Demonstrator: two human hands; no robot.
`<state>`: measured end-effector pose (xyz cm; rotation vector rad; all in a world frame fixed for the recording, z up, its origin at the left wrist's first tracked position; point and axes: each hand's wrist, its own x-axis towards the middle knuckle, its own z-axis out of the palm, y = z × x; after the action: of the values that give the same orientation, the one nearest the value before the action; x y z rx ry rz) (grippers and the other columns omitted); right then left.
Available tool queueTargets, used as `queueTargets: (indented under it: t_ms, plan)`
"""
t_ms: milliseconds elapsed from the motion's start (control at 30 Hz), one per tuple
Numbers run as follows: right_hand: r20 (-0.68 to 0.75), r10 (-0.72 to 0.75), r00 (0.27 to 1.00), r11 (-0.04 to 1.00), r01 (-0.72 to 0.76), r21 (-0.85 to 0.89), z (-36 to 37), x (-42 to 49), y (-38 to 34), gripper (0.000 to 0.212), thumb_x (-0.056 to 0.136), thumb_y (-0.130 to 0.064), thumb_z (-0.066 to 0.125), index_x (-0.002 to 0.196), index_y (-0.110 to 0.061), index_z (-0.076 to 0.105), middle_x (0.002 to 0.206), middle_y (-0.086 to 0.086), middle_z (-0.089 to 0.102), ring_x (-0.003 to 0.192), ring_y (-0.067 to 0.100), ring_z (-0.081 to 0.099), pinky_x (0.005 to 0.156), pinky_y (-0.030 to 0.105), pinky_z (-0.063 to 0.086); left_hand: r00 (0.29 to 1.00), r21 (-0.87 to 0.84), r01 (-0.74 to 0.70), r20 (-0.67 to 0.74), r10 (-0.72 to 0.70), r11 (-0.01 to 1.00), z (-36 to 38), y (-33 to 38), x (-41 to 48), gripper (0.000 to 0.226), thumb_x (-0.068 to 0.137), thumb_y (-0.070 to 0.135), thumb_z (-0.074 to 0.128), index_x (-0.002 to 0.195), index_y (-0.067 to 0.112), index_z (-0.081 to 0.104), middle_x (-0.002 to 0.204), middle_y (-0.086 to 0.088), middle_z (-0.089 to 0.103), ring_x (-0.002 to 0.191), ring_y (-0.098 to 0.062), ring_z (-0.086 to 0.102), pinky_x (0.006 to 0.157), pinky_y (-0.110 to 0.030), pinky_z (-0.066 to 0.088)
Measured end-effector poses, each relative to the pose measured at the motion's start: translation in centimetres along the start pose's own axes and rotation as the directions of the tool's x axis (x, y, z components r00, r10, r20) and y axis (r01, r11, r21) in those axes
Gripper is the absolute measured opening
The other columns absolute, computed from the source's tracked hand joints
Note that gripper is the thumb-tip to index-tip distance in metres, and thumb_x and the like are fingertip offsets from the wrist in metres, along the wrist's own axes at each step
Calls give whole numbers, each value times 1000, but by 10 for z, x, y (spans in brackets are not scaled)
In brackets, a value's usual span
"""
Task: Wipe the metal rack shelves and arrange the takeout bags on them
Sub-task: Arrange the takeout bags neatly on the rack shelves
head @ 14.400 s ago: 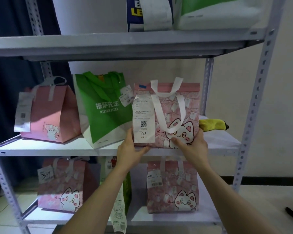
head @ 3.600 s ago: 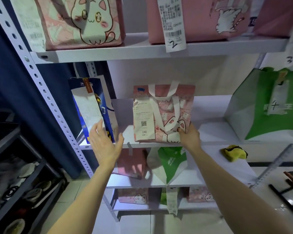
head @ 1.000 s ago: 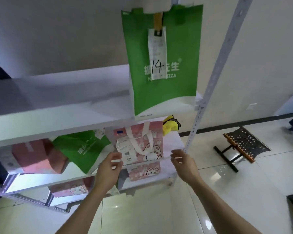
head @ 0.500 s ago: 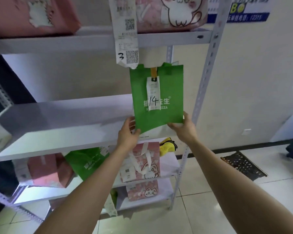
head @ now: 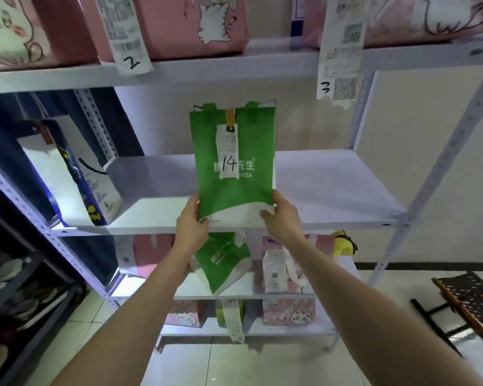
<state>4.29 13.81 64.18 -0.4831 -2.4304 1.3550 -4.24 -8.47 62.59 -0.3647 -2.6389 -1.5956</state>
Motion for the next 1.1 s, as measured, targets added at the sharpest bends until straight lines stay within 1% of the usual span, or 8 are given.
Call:
queueTargets:
  t_ms: [200, 333, 533, 667, 833, 967, 1033, 1100]
  plan:
    - [9, -7, 1000, 1000, 7, -2, 83, 15, -45, 58, 102, -9, 65, 155, -23, 47, 137, -1, 69, 113, 22, 69, 101, 42, 59, 1000, -65, -20, -7, 20, 998, -75, -58, 38, 73, 94, -13, 66, 150, 32, 54, 137, 5, 72, 128, -18, 68, 115, -46, 54]
    - [-17, -13, 1000, 1000, 13, -28, 119, 10, -58, 57, 99, -10, 67, 151, -26, 50, 129, -4, 72, 109, 22, 70, 97, 46, 61, 999, -102, -27, 29, 30, 994, -105, -84, 50, 68, 94, -11, 69, 148, 28, 54, 139, 4, 72, 130, -17, 68, 116, -49, 53]
    - [-58, 3, 998, 998, -6, -65, 141, 0, -70, 58, 97, -11, 68, 151, -21, 49, 134, -1, 68, 117, 23, 66, 103, 46, 58, 992, -91, -82, 85, 90, 992, -126, -99, 52, 65, 94, -14, 68, 144, 25, 57, 136, 7, 71, 123, -3, 69, 111, -38, 58]
    - [-78, 64, 995, 996, -68, -54, 131, 0, -66, 49, 98, -12, 67, 145, -18, 53, 125, -2, 70, 105, 20, 68, 99, 44, 61, 989, -103, -95, 102, 106, 990, -130, -103, 53, 68, 92, -20, 62, 148, 20, 56, 142, 0, 68, 131, -16, 67, 114, -41, 56]
    - [-225, 117, 967, 993, -113, 32, 119, -14, -53, 45, 98, -7, 68, 141, -15, 58, 128, -2, 71, 113, 13, 67, 106, 34, 55, 985, -100, -157, 60, 164, 982, -142, -112, 37, 62, 94, -17, 57, 144, 20, 60, 141, 4, 69, 127, -9, 69, 110, -33, 57]
    - [-356, 122, 926, 993, -109, 55, 130, -51, -35, 32, 102, -14, 64, 133, -20, 63, 123, -8, 70, 109, 7, 68, 100, 26, 55, 986, -23, -148, 69, 149, 989, -153, -146, 8, 49, 99, -6, 59, 138, 24, 64, 129, 7, 75, 115, -8, 74, 102, -31, 58]
    - [-321, 107, 941, 992, -121, -24, 147, -70, -23, 24, 103, -18, 63, 126, -24, 66, 116, -11, 71, 101, 3, 68, 95, 28, 58, 985, 24, -97, 144, 93, 995, -158, -170, -6, 38, 103, 1, 64, 135, 22, 67, 126, 6, 76, 114, -9, 74, 102, -34, 60]
    - [-162, 118, 980, 982, -140, -129, 168, -85, -8, 25, 102, -17, 62, 125, -26, 68, 115, -11, 71, 96, 2, 66, 91, 30, 57, 969, 110, -57, 245, 29, 992, -165, -193, -18, 33, 104, 3, 66, 132, 21, 68, 124, 4, 76, 111, -11, 74, 100, -36, 61]
